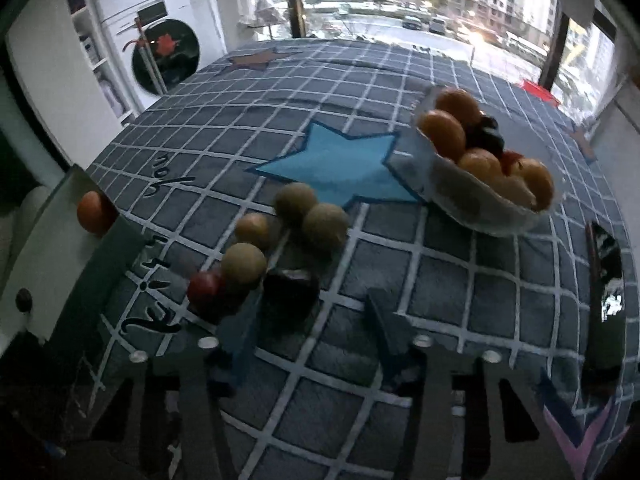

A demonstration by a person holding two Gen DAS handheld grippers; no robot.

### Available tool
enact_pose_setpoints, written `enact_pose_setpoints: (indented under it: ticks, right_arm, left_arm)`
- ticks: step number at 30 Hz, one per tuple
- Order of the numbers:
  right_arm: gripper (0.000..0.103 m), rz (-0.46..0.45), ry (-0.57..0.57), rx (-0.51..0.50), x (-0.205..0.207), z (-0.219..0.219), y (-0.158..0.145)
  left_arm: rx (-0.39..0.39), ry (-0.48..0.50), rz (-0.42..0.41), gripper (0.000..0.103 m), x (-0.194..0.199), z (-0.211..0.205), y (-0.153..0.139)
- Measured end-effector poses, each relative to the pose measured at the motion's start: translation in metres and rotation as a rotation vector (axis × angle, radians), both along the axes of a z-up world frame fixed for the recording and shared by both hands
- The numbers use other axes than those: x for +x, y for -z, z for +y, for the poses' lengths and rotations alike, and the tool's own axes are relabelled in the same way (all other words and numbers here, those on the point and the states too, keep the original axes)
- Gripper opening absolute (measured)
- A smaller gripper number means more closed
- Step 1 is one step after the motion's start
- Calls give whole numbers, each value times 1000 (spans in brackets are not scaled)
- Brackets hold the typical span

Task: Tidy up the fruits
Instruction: 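Grasp a dark plum with the right gripper while the left gripper grasps a red plum, then carry both plums over the white tray and open both grippers to drop them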

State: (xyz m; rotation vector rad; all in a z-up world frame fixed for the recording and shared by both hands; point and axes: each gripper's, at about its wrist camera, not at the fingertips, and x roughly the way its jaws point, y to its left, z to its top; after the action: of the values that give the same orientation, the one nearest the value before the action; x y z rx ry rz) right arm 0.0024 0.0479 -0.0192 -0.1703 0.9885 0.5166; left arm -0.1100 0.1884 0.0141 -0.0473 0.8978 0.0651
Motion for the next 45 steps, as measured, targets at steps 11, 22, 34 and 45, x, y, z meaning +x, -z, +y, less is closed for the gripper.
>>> enact_pose_setpoints:
  ticks: [11, 22, 34, 45]
  right_arm:
    - [27, 6, 67, 127, -22, -63, -20]
    - [28, 65, 136, 257, -60, -124, -16]
    - [28, 92, 139, 248, -85, -127, -11]
    - [28, 95, 80, 228, -111, -88, -28]
  left_arm:
    - [-10, 11, 13, 86, 40, -14, -8]
    - [-6, -8, 33, 45, 73, -22, 5]
    - [-79, 26, -23, 24, 29, -14, -26]
    - [-22, -30, -53, 24, -40, 24, -52]
